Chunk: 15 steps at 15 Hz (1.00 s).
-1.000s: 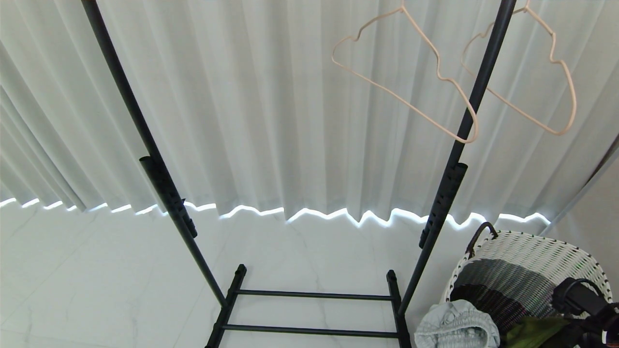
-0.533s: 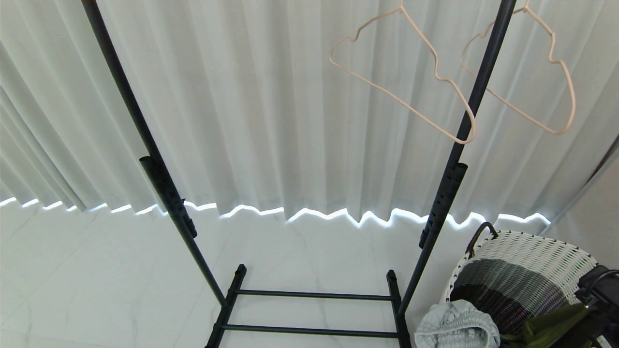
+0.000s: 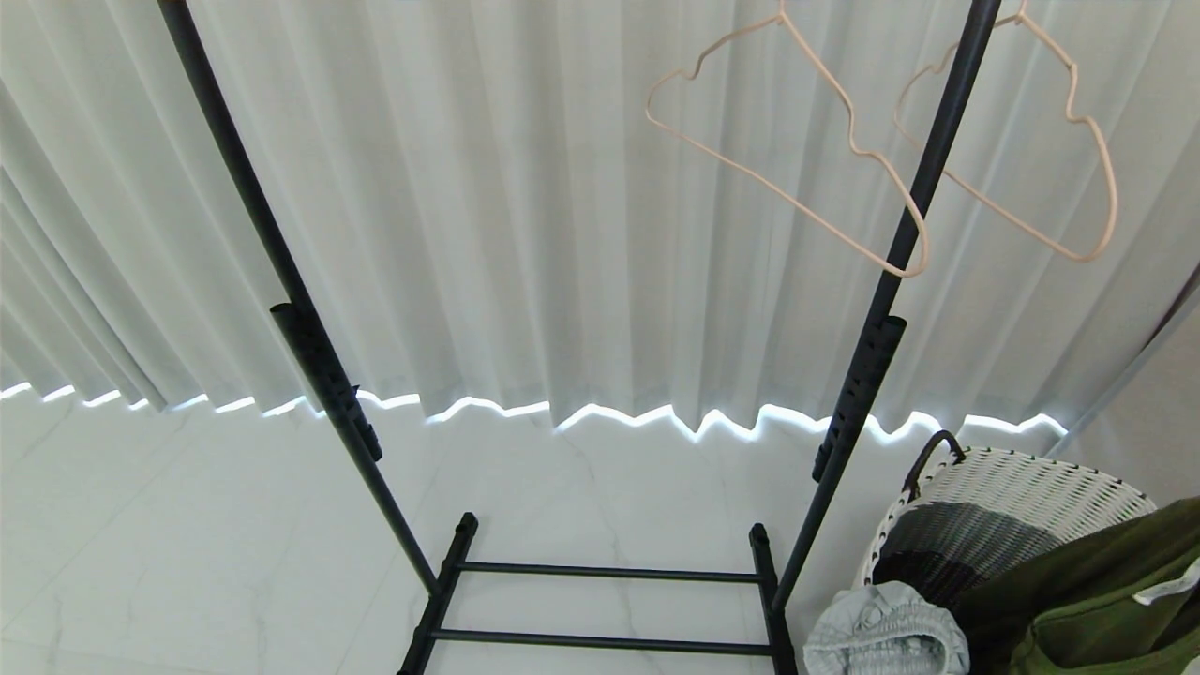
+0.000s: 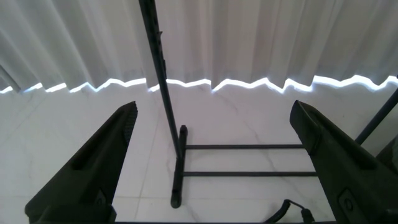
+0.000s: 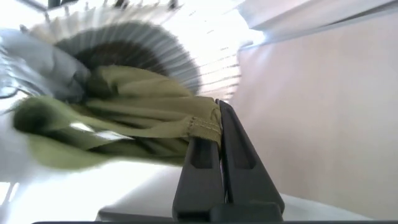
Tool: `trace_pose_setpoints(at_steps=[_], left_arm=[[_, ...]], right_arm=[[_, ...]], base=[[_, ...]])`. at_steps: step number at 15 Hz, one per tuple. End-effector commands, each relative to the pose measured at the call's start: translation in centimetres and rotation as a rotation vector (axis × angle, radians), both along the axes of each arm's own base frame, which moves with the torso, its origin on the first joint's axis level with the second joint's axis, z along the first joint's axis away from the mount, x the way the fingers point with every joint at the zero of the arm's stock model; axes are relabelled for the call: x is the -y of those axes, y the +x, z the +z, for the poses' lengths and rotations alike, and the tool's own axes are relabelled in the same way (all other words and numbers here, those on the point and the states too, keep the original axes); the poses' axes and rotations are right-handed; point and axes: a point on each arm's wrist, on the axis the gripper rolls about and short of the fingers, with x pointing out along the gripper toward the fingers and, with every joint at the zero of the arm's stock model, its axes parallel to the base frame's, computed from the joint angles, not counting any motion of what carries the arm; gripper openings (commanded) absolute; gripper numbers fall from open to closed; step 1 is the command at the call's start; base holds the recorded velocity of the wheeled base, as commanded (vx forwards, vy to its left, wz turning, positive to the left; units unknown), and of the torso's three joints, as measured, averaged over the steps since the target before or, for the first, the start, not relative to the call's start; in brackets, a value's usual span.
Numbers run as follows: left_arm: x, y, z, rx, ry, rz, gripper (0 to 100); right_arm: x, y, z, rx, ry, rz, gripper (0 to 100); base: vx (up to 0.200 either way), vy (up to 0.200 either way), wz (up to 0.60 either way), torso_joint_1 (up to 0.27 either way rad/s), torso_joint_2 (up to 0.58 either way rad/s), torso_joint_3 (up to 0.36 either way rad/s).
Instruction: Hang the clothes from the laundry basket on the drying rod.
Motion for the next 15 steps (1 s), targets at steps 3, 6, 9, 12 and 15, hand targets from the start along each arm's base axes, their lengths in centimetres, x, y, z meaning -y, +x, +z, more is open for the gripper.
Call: trace_pose_setpoints(at_steps=[3, 6, 9, 12, 15], left_arm=[[0.0, 0.0, 0.0, -0.001, 0.0, 0.0, 100], [0.0, 0.0, 0.0, 0.001, 0.0, 0.0, 100], [0.0, 0.0, 0.0, -0.001, 0.0, 0.0, 100], [0.0, 0.0, 0.0, -0.001, 0.0, 0.0, 100], [0.0, 0.0, 0.0, -0.001, 0.0, 0.0, 100]], right_arm=[[-2.3, -8.2, 8.6, 0.19, -0.057, -0.024, 0], [-2.5, -9.2, 8.6, 0.21, -0.065, -0.02, 0], [-2.6, -9.4, 8.7, 0.221, -0.067, -0.019, 0], [-2.6, -9.5, 8.7, 0.224, -0.067, -0.011, 0], [-2.7, -9.4, 8.6, 0.216, -0.078, 0.004, 0]], base=[[-0.133, 0.0, 0.0, 0.003, 0.0, 0.002], [-0.2, 0.0, 0.0, 0.001, 0.0, 0.002], [-0.2, 0.0, 0.0, 0.001, 0.0, -0.001], [-0.067, 0.0, 0.0, 0.001, 0.0, 0.001], [0.0, 0.0, 0.0, 0.0, 0.0, 0.0]])
